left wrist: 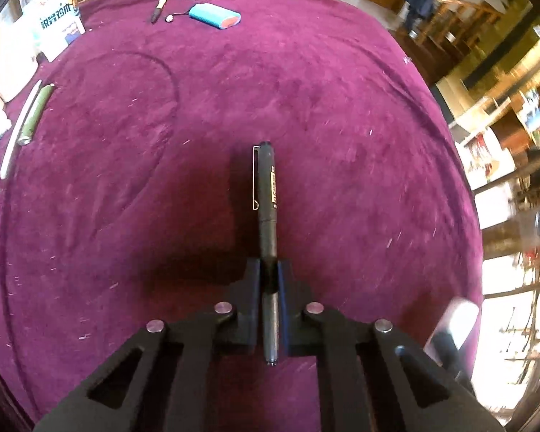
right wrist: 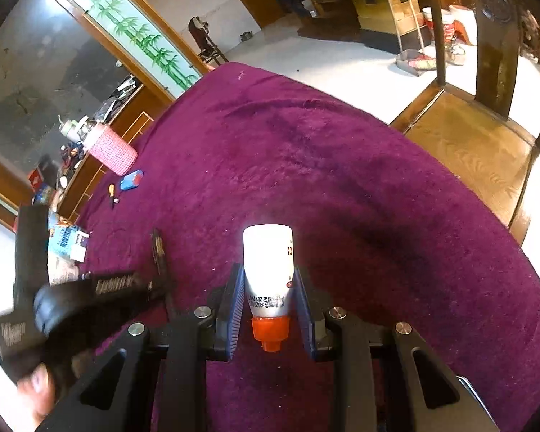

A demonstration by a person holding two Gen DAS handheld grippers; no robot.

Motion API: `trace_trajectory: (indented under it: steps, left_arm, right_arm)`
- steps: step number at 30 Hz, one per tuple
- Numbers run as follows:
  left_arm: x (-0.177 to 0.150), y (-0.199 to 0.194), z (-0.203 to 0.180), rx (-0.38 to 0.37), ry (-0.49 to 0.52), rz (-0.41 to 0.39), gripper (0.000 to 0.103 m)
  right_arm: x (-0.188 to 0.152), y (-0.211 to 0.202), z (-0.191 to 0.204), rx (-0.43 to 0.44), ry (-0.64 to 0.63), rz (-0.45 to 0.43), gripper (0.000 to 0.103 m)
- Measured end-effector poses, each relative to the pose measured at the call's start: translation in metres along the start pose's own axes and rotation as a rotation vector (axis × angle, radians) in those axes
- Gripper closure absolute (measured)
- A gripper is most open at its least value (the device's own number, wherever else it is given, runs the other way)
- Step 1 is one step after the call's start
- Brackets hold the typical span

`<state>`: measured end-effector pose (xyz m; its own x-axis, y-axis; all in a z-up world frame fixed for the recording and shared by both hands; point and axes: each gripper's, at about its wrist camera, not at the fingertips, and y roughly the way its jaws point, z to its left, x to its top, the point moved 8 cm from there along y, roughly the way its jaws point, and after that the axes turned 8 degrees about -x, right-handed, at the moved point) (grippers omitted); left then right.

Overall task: Organize rigid objects
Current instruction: 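Grasp the white glue bottle with the right gripper while the left gripper grasps the black pen, then lower the black pen into the tray with the left gripper while the right gripper places the glue bottle there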

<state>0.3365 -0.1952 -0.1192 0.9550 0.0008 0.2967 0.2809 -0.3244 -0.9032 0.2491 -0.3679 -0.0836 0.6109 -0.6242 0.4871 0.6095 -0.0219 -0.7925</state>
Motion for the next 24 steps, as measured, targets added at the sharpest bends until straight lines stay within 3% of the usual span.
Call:
trace_trajectory:
  steps: [6,12,16,24]
  left_arm:
    - [-0.057,-0.034,0.029,0.005,0.108,-0.024,0.095]
    - [-0.102,-0.061,0.06,-0.078,0.044,-0.055,0.095]
    - [-0.132,-0.086,0.086,-0.113,-0.008,-0.107,0.095]
    - [-0.168,-0.132,0.129,-0.183,-0.11,-0.172,0.094]
  right_arm:
    - [-0.009,0.0,0.021,0.094,-0.067,0.031,0.074]
    - [-0.065,0.0,0.093,0.353,-0.358,0.204,0.074]
    - [-0.1,-0.01,0.123,0.399,-0.542,0.219,0.074]
    - [-0.134,-0.012,0.14,0.385,-0.709,0.209,0.074]
